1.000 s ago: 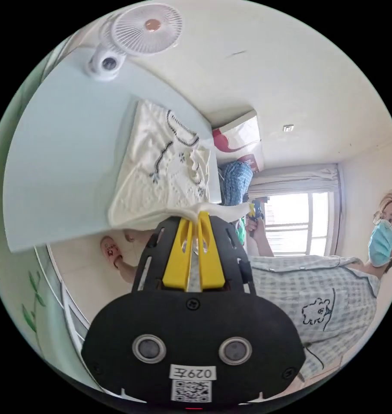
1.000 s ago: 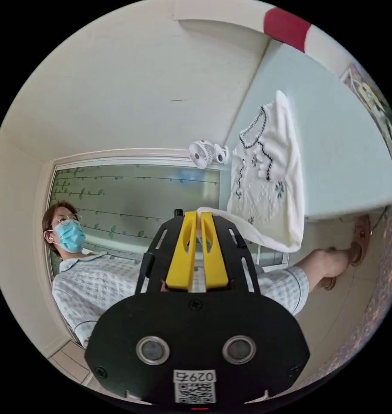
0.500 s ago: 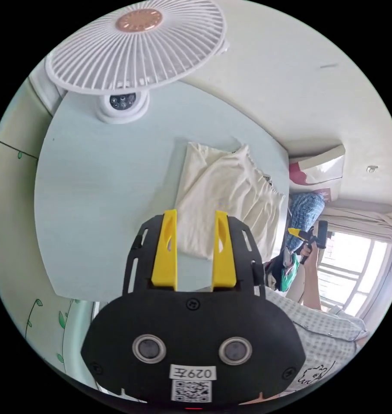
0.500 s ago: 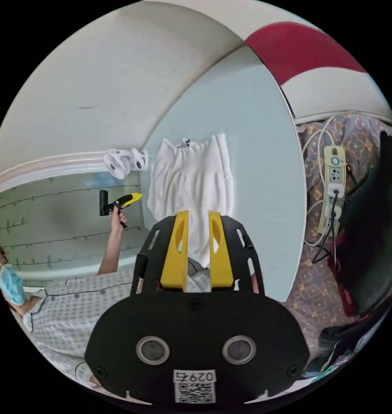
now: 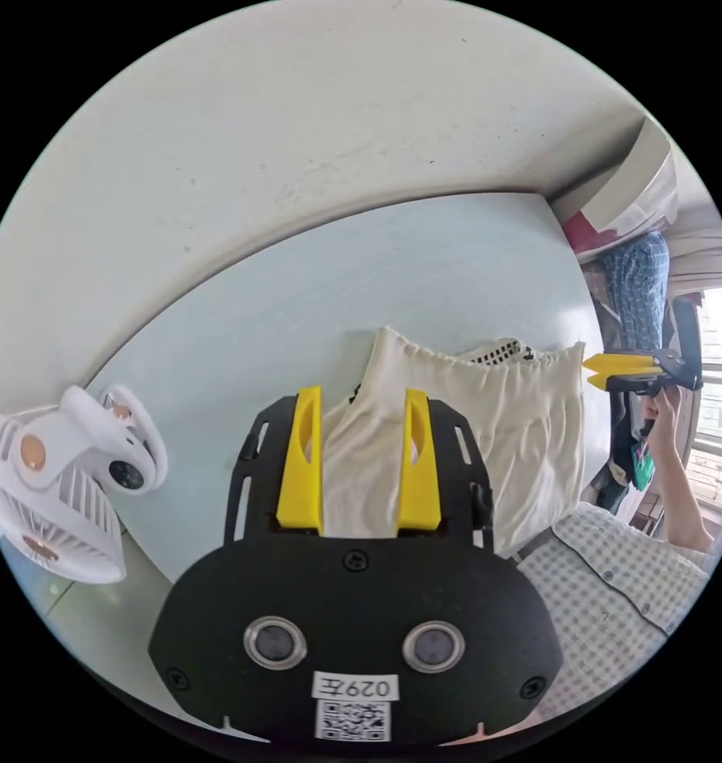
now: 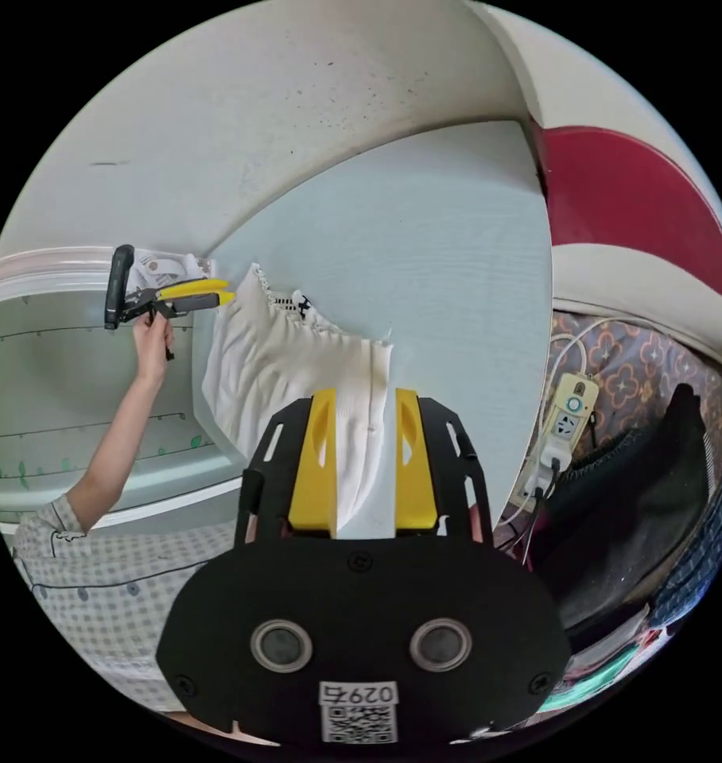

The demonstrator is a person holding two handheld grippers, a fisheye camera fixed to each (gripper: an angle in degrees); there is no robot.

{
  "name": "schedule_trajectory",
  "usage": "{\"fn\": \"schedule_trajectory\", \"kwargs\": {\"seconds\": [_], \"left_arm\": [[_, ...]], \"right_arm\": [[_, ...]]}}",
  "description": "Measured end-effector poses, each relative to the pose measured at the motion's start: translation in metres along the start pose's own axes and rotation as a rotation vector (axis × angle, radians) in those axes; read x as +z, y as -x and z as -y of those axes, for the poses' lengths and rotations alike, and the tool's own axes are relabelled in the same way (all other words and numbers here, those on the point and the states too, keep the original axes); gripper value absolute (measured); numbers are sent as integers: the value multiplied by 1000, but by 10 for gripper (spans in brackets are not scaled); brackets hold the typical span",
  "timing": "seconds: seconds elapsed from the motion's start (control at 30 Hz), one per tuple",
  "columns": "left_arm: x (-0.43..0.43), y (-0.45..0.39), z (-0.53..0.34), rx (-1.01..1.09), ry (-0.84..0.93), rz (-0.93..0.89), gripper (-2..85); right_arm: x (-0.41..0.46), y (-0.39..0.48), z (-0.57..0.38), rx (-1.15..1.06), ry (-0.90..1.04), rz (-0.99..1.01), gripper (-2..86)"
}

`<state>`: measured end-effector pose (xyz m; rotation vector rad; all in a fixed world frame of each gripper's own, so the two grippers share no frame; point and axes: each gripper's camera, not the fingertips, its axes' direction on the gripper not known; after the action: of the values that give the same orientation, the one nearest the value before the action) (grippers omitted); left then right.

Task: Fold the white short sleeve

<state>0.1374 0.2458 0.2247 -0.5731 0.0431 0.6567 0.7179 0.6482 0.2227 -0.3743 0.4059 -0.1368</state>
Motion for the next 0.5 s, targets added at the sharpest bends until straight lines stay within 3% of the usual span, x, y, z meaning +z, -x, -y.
{"fn": "schedule_trajectory", "kwargs": {"seconds": [0.13,0.2,0.3,0.5], "left_arm": [[13,-9,21,-8,38,-43,87],[5,-13,18,18,0,-90,9],[-15,-13,4,-8,-64,-97,-5],[-81,-15,-73,-10,-275,-199,-10]], "right_arm": [[16,14,15,-4,40,-35,38],[14,22,12,10,7,-58,23],[1,42,-5,3,-70,-102,13],[-39,86,-66,-52,-236,1,7]]}}
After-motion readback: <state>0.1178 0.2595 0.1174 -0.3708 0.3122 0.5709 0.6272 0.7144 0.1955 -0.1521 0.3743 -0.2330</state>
